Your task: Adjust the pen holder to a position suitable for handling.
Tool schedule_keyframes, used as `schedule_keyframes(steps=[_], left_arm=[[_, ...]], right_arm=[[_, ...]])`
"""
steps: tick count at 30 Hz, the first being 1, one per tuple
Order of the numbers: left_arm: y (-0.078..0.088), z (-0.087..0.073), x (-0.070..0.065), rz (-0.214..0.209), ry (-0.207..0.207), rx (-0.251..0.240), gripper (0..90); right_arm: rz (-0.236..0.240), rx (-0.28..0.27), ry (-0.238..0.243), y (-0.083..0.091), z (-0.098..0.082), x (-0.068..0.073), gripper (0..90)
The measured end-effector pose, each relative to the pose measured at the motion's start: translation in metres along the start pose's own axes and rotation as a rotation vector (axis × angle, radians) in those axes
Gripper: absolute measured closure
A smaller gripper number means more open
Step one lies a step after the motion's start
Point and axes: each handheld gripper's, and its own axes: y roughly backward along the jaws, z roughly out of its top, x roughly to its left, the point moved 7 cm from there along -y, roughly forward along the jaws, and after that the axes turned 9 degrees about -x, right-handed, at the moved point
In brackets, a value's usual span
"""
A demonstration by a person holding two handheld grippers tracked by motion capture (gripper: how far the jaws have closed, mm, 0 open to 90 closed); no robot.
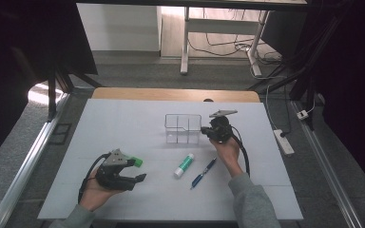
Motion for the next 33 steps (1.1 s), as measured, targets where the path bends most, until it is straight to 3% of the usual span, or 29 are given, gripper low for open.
schedule_keyframes(steps=[13,23,27,29,30,31,32,33], left_arm=[[0.0,-0.001,0.001,0.002,0.003,0.002,30.1],[0.001,-0.002,0.002,0.004,0.006,0.001,30.1],[0.002,-0.003,0.004,0.008,0.009,0.0,30.1],[0.003,-0.004,0.005,0.011,0.014,-0.001,30.1],[0.003,-0.004,0.005,0.012,0.014,-0.001,30.1],[0.004,-0.005,0.006,0.013,0.014,-0.002,30.1],[0.004,-0.005,0.006,0.014,0.017,-0.004,30.1],[0.005,-0.006,0.006,0.016,0.017,-0.005,30.1]], right_arm=[[0.03,0.001,0.023,-0.012,0.004,0.019,89.9],[0.023,-0.007,0.022,-0.013,0.005,0.02,89.9],[0.03,-0.039,0.045,0.002,0.006,0.019,90.0],[0.038,-0.061,0.054,0.02,0.004,0.018,89.9],[0.038,-0.061,0.054,0.02,0.004,0.018,89.9],[0.044,-0.07,0.069,0.034,0.001,0.017,89.7],[0.044,-0.07,0.069,0.034,0.001,0.017,89.7],[0.059,-0.075,0.083,0.046,-0.003,0.017,79.6]])
